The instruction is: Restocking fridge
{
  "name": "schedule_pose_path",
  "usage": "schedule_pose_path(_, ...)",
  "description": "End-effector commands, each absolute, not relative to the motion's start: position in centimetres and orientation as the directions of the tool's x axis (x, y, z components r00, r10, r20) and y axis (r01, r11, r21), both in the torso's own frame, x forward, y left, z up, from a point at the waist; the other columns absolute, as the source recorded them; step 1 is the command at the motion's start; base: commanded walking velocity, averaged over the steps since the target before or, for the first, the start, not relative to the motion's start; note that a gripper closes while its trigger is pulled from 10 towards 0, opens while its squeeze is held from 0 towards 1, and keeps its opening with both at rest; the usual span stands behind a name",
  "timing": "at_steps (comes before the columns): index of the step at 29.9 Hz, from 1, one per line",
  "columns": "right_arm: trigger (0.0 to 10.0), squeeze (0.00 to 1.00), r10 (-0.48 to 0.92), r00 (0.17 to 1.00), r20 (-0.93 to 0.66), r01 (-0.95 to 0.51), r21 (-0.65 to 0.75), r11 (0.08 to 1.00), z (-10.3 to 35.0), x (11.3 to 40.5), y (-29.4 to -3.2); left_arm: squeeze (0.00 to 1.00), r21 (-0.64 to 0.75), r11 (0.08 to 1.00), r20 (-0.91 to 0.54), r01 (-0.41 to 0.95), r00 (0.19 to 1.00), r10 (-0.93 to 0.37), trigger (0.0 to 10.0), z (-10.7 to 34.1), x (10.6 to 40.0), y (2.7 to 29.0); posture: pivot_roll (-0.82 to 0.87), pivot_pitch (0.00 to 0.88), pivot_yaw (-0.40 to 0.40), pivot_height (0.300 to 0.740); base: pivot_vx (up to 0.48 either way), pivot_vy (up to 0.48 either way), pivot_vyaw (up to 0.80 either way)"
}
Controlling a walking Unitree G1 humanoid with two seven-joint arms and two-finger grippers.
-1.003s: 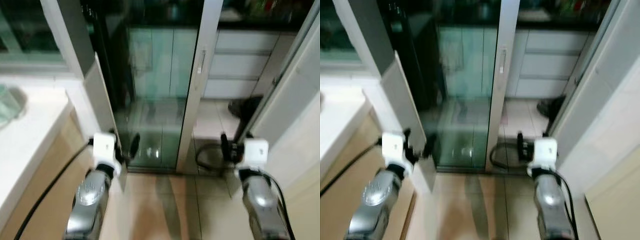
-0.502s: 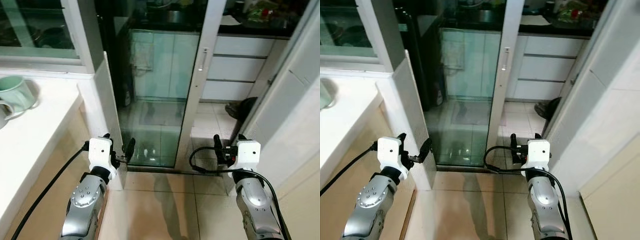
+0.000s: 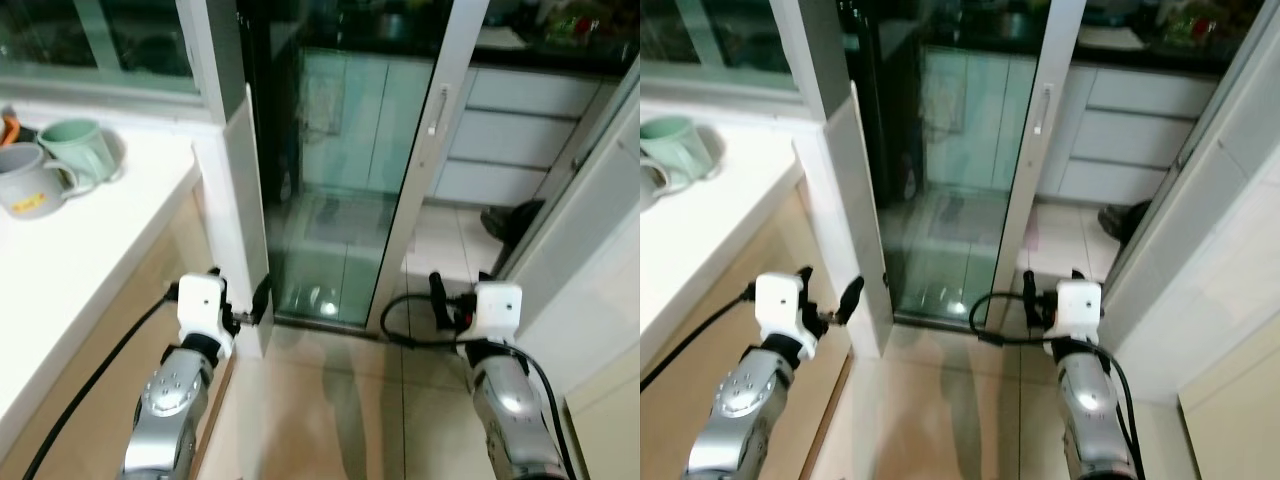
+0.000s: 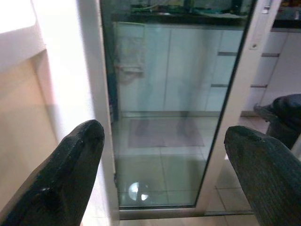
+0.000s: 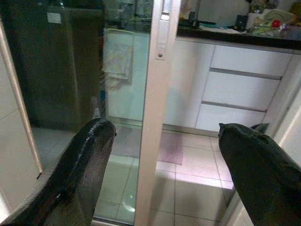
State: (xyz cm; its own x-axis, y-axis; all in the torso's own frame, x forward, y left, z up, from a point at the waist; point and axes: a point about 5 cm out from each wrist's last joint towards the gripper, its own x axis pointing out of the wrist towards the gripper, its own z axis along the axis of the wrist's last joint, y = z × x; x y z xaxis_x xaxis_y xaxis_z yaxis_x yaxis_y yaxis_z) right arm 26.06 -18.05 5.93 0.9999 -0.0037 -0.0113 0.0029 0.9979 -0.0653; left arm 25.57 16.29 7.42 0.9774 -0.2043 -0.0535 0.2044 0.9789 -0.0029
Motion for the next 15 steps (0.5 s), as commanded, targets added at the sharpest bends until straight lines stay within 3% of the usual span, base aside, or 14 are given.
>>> schedule_pose_path(1,10.0,0.00,-0.005,1.000,-0.008,0.005,-0.072,0.997,6.11,26.13,-18.24,0.00,0.001,0.978,-0.048,0.209,0.977,-0.209,10.0,7.71,25.79,16.09,-0.09,0.000,0.006,0.740,0.000,0.000,0.00)
schedule_pose_path(15,10.0,0.00,0.010,0.999,-0.040,-0.012,-0.049,0.999,5.28,25.53,-17.38,0.00,0.024,0.973,-0.069,0.228,0.972,-0.225,10.0,7.39,26.12,15.78,-0.08,0.000,0.006,0.740,0.000,0.000,0.00)
